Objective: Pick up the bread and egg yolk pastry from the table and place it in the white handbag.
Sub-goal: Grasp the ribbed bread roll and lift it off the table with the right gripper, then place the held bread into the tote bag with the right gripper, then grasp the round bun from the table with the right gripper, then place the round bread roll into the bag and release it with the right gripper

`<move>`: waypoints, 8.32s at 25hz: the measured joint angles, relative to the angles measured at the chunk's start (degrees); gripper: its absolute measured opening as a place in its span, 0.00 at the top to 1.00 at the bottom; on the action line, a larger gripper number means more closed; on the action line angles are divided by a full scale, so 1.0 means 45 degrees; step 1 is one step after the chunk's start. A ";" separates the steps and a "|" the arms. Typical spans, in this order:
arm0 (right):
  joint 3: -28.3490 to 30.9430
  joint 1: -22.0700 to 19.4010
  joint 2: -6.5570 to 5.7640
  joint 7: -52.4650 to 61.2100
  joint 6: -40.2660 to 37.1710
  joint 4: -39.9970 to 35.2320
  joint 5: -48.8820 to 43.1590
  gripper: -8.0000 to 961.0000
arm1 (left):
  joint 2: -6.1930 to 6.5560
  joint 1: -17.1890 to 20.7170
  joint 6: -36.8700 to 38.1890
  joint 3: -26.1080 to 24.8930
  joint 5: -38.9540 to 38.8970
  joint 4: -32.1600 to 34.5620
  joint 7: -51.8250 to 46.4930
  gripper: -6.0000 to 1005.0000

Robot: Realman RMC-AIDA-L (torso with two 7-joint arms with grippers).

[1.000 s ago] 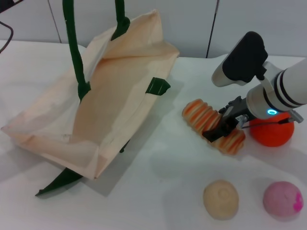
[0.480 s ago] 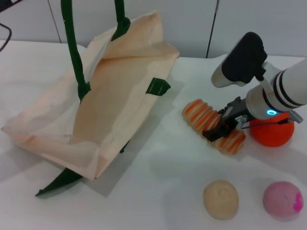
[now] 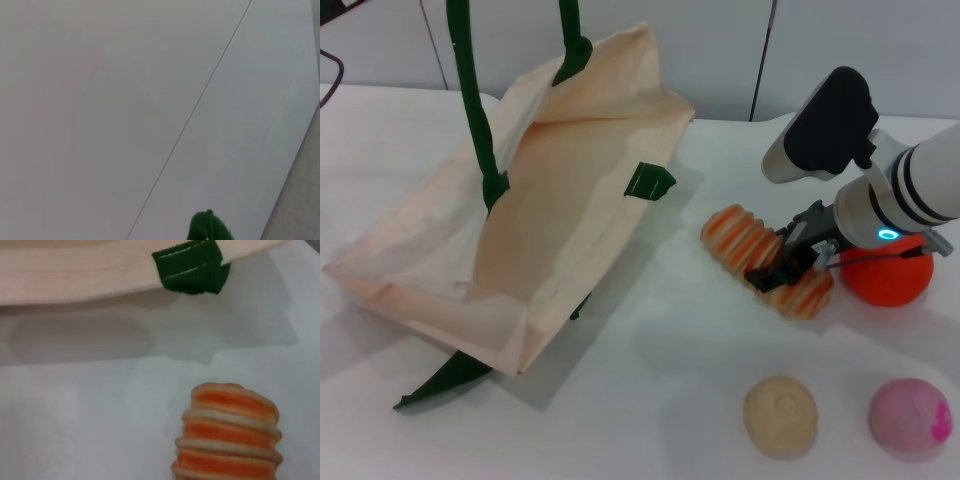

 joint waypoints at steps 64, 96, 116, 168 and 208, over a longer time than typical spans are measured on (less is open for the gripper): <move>-0.4910 0.3730 0.0101 0.1931 -0.5166 0.1525 0.2324 0.60 | -0.0644 -0.2453 -0.1861 -0.0148 0.0141 -0.1795 -0.0070 0.88; -0.2278 -0.0662 -0.0104 -0.0712 -0.1223 -0.5408 0.2565 0.06 | 0.0352 -0.0558 -0.0169 -0.0666 -0.1662 -0.1771 0.0247 0.88; 0.1284 -0.3015 -0.0129 -0.3086 0.6628 -0.5307 0.1401 0.05 | 0.0473 0.0002 0.1325 -0.0638 -0.1484 -0.1797 0.0350 0.88; 0.0785 -0.3155 -0.0083 -0.3545 0.9107 -0.6110 0.1444 0.33 | 0.0626 0.0259 0.1287 -0.0665 -0.1602 -0.1796 0.0244 0.88; -0.2237 0.2780 0.0137 -0.3508 -0.4854 0.1144 0.6618 0.37 | -0.0143 -0.1347 -0.2668 -0.0481 -0.1328 -0.2390 -0.0502 0.88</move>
